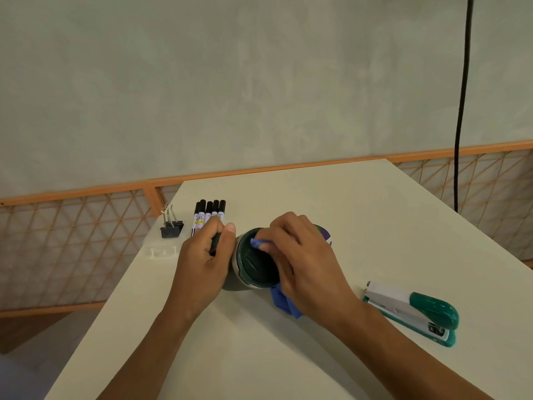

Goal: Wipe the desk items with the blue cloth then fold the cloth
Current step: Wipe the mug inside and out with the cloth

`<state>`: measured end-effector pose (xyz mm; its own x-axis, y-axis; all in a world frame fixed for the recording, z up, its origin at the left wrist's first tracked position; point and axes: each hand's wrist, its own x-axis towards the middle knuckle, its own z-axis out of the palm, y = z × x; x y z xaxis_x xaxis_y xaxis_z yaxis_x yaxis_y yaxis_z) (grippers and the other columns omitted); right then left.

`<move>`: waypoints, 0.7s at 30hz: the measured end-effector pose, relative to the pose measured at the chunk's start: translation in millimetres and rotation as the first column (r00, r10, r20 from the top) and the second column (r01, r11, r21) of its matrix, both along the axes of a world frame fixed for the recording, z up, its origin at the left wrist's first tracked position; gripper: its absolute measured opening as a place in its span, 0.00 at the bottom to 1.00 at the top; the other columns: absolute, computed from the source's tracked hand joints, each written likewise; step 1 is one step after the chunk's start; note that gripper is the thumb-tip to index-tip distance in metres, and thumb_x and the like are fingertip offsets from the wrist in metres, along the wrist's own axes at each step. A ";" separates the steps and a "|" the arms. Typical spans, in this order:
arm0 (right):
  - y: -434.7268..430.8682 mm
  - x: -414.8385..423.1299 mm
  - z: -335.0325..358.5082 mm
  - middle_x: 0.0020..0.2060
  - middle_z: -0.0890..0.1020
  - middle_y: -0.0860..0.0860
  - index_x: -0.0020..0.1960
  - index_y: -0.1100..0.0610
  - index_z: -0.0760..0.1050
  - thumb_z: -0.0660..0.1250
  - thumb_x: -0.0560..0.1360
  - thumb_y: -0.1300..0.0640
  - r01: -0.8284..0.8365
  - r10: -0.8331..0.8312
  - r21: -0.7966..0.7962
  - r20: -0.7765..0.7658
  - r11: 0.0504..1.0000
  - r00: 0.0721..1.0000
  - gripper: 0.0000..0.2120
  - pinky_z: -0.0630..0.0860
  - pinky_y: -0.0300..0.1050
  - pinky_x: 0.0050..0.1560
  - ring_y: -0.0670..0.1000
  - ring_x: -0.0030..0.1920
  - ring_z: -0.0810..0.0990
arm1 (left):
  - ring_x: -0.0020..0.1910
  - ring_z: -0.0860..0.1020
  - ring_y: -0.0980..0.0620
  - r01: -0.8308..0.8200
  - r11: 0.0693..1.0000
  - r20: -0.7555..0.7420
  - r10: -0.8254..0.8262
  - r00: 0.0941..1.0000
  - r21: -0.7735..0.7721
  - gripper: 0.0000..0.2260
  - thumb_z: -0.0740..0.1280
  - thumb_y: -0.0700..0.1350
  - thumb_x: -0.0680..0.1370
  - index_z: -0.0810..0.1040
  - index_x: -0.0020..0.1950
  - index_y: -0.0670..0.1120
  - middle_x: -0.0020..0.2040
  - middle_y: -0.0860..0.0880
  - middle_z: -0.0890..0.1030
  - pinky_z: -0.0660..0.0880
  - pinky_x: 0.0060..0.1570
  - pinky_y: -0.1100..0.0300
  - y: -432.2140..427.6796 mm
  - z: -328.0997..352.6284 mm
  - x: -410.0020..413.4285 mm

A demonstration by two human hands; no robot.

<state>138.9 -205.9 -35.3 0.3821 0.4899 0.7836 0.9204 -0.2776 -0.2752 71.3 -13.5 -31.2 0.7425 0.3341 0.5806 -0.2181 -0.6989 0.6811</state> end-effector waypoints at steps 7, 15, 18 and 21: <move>-2.0 3.6 0.8 0.54 0.78 0.50 0.59 0.50 0.82 0.68 0.75 0.62 0.083 -0.074 -0.060 0.131 0.995 0.989 0.15 0.73 0.54 0.46 0.54 0.48 0.74 | 0.33 0.68 0.54 0.015 1.000 -0.024 -0.015 1.000 0.016 0.17 0.61 0.54 0.86 0.68 0.40 0.47 0.33 0.50 0.70 0.70 0.33 0.55 1.9 0.3 0.9; -0.3 -3.4 -0.8 0.52 0.79 0.50 0.56 0.53 0.85 0.63 0.80 0.58 0.008 -0.011 0.050 0.047 0.999 0.999 0.12 0.72 0.50 0.45 0.54 0.46 0.74 | 0.32 0.68 0.54 0.008 1.000 -0.013 -0.008 1.000 0.015 0.17 0.61 0.54 0.85 0.68 0.39 0.49 0.32 0.53 0.69 0.68 0.32 0.63 2.9 0.3 0.1; 2.6 -8.1 -0.7 0.52 0.78 0.50 0.55 0.53 0.85 0.62 0.82 0.57 -0.047 0.047 0.037 0.021 0.998 0.999 0.12 0.69 0.46 0.47 0.52 0.47 0.72 | 0.31 0.68 0.54 0.001 1.000 -0.020 -0.001 1.000 0.025 0.17 0.62 0.50 0.87 0.67 0.39 0.49 0.32 0.54 0.69 0.67 0.33 0.66 5.3 -1.0 0.1; -3.0 1.0 -4.0 0.51 0.77 0.48 0.54 0.53 0.84 0.64 0.79 0.65 -0.112 0.112 0.025 -0.023 0.993 0.993 0.12 0.70 0.49 0.47 0.52 0.48 0.71 | 0.31 0.65 0.55 0.001 1.000 -0.026 0.000 1.000 0.013 0.18 0.63 0.45 0.88 0.67 0.39 0.44 0.33 0.47 0.68 0.65 0.32 0.62 8.0 0.4 -0.2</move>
